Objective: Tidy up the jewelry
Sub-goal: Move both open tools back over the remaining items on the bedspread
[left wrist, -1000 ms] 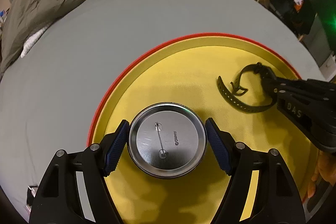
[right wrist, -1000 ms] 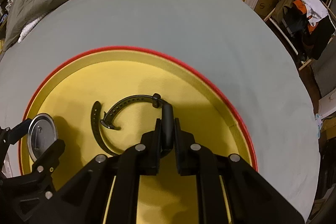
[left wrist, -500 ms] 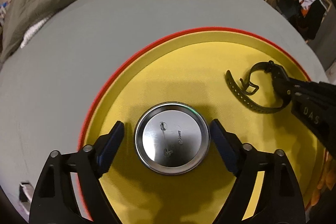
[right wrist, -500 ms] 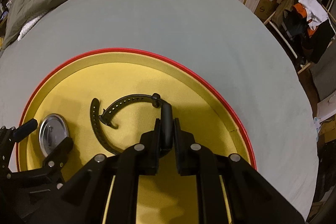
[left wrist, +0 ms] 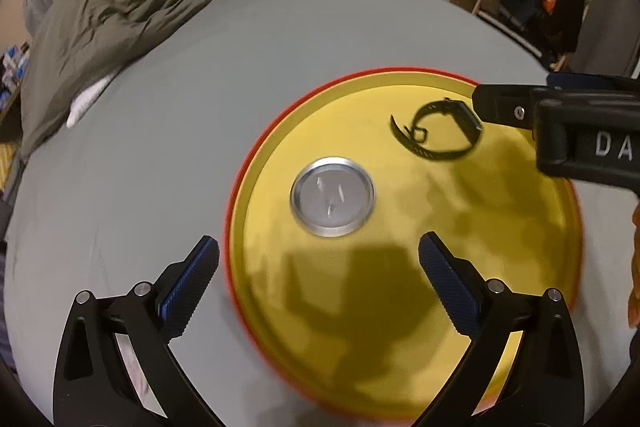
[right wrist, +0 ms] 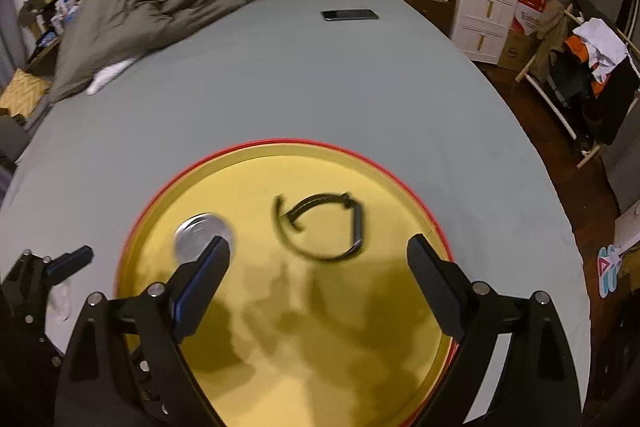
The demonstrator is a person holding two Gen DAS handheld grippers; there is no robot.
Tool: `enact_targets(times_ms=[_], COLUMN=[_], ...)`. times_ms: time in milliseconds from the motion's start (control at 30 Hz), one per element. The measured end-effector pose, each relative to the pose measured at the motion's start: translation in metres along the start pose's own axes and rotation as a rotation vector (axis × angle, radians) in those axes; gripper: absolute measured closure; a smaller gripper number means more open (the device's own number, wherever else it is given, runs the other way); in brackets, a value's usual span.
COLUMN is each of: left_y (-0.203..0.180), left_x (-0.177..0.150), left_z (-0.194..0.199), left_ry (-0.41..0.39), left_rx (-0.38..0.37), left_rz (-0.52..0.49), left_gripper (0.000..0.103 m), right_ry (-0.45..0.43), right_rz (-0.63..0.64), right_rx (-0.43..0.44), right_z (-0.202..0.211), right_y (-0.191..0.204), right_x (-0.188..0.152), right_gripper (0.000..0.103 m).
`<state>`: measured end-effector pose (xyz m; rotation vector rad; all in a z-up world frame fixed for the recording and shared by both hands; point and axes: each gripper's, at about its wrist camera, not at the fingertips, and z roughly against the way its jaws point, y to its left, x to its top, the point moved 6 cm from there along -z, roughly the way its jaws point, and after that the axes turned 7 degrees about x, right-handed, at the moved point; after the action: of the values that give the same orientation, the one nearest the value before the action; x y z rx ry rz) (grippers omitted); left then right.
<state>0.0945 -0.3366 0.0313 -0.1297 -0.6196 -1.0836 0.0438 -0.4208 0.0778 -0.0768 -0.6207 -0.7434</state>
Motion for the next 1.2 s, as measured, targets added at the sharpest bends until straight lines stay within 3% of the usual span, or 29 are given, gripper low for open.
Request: enact_targets(times_ms=[500, 833, 1200], left_y=[0.097, 0.145, 0.144], left_x=[-0.139, -0.223, -0.282], left_z=[0.109, 0.106, 0.083], left_ry=[-0.008, 0.024, 0.081], left_rx=[-0.026, 0.021, 0.072], left_rz=[0.174, 0.252, 0.207], left_gripper=[0.006, 0.006, 0.006], right_ry=[0.021, 0.087, 0.192], right_rz=[0.171, 0.272, 0.279], right_rx=[0.123, 0.173, 0.206], right_z=[0.084, 0.072, 0.027], right_y=[0.114, 0.187, 0.218], right_x=[-0.071, -0.12, -0.172], right_gripper=[0.017, 0.017, 0.017])
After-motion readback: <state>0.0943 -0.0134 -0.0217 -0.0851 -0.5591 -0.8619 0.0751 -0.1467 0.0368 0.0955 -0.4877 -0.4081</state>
